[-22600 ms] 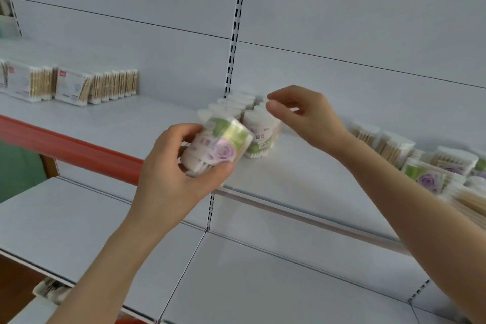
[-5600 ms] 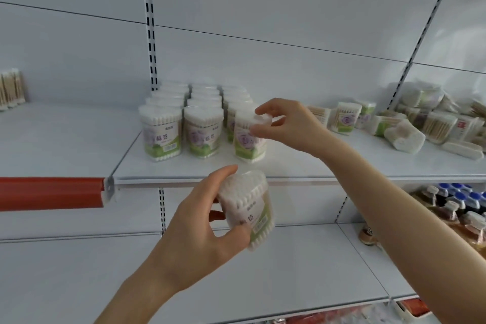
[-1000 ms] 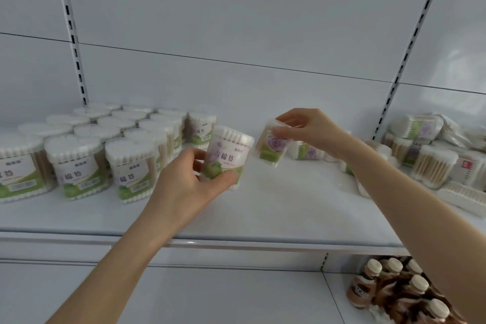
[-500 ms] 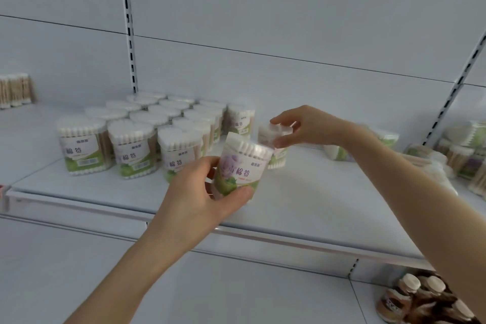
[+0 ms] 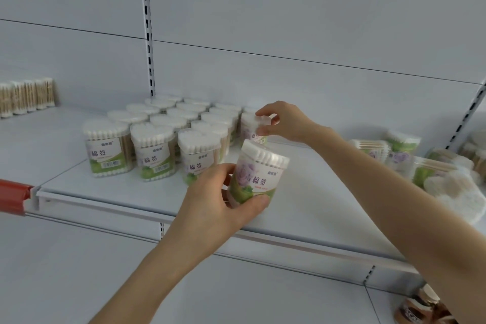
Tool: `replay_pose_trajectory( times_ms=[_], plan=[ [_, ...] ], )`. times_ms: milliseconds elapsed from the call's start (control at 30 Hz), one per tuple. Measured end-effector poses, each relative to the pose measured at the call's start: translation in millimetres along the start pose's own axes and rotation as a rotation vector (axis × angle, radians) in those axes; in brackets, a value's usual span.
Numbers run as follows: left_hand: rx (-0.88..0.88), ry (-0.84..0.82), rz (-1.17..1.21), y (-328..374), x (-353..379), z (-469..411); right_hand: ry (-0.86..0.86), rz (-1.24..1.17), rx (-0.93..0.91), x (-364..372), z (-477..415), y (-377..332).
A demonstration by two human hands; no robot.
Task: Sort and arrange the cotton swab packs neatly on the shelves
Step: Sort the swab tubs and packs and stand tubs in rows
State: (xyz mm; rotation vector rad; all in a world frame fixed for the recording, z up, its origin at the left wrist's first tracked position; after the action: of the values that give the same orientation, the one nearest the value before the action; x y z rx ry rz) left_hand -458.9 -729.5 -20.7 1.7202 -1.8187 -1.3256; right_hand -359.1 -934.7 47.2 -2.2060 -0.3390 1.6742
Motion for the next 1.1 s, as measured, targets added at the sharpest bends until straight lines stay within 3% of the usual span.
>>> replay_pose_trajectory(
  times_ms=[300,467,600,700,800,1000,1100],
  plan=[
    [0.006,0.000,-0.018,3,-1,-2,0.004,0.014,0.028,3,3,4],
    [0.048,0.012,-0.017,7,2,-9,0.134,-0.239,0.073,-28,32,0],
    [0.084,0.031,-0.024,10,9,-19,-0.050,-0.414,0.080,-51,76,-17],
    [0.149,0.036,-0.046,13,16,-25,-0.143,-0.326,0.058,-53,103,-29],
    [0.188,0.049,-0.093,15,20,-30,-0.052,-0.214,0.041,-45,110,-33],
    [0.167,-0.012,-0.275,4,18,-14,-0.086,-0.303,0.058,-40,102,-19],
    [0.293,-0.101,-0.441,5,21,0,-0.109,-0.286,0.082,-31,85,-10]
  ],
)
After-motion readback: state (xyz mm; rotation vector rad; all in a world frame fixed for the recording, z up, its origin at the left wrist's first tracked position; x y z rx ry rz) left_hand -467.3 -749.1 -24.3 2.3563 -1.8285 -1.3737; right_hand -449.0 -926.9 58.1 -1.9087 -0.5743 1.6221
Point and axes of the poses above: each hand's wrist, its own z-axis away from the middle knuckle, its own x-axis out of the palm, y = z × x, the point moved 3 cm from there along -z, towards the middle knuckle, and after that the axes turned 10 degrees about x, right-handed, at the moved point
